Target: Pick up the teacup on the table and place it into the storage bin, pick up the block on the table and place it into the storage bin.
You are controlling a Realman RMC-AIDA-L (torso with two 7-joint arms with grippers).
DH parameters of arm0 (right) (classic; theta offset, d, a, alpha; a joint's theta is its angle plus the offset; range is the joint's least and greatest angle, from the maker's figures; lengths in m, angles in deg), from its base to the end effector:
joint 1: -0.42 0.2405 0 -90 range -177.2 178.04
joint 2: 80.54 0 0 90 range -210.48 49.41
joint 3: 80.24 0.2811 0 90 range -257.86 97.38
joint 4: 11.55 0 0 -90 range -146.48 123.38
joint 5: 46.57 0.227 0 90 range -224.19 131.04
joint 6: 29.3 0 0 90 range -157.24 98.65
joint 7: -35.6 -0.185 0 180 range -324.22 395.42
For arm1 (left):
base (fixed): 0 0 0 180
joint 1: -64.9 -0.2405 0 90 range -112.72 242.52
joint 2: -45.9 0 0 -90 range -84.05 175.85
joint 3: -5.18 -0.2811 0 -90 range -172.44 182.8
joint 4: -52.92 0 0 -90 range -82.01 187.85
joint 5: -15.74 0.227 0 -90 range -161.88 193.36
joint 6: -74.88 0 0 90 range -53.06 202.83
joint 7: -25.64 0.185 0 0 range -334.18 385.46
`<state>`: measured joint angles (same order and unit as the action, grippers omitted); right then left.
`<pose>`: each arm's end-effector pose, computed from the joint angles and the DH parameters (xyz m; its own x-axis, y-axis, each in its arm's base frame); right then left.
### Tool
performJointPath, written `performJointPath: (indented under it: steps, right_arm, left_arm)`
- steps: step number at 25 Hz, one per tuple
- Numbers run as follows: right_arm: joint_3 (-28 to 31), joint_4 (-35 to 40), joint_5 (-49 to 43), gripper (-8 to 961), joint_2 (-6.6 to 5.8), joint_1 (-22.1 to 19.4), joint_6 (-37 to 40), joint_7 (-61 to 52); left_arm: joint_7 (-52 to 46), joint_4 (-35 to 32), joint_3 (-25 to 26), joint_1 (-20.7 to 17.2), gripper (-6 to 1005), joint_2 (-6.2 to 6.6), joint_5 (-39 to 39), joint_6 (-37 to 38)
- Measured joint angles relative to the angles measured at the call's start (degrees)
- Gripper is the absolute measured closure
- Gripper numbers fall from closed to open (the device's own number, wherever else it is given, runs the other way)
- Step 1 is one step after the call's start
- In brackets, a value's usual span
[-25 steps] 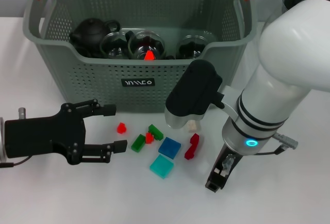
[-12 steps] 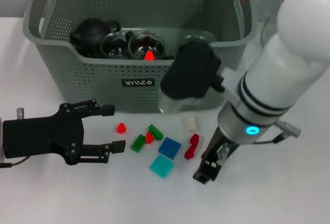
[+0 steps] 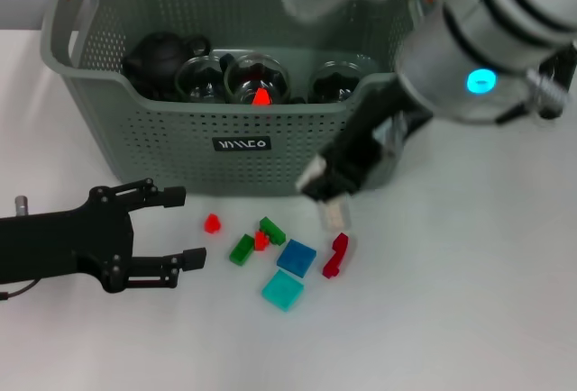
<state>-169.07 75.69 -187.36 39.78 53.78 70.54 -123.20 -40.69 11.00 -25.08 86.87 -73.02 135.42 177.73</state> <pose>0.0358 0.3676 -0.0735 0.8868 -0.3664 0.2818 -0.2949 -0.9179 -0.2655 -0.3143 0.3041 -0.0167 0.8261 0.2144 0.5212 0.3538 -0.9171 -0.1836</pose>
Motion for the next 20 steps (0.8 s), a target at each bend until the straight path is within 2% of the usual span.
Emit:
performJointPath:
  steps: [5, 10, 13, 20]
  right_arm:
    - [5.20, 0.57, -2.21, 516, 0.11, 3.02, -1.15, 2.43]
    - [6.54, -1.60, -6.46, 516, 0.17, 4.46, -7.19, 4.12]
    - [6.35, -5.71, -8.25, 516, 0.02, 5.83, -11.68, 4.42]
    - [6.17, -21.13, -9.72, 515, 0.02, 10.26, -23.68, 6.46]
  left_arm:
    - [0.12, 0.00, 0.03, -0.06, 126, -0.09, 0.03, 0.41]
    - [0.13, 0.00, 0.03, 0.22, 126, -0.09, 0.03, 0.61]
    - [0.10, 0.06, 0.02, 0.42, 126, -0.09, 0.03, 0.68]
    - [0.07, 0.27, 0.00, 0.72, 127, -0.09, -0.03, 0.68]
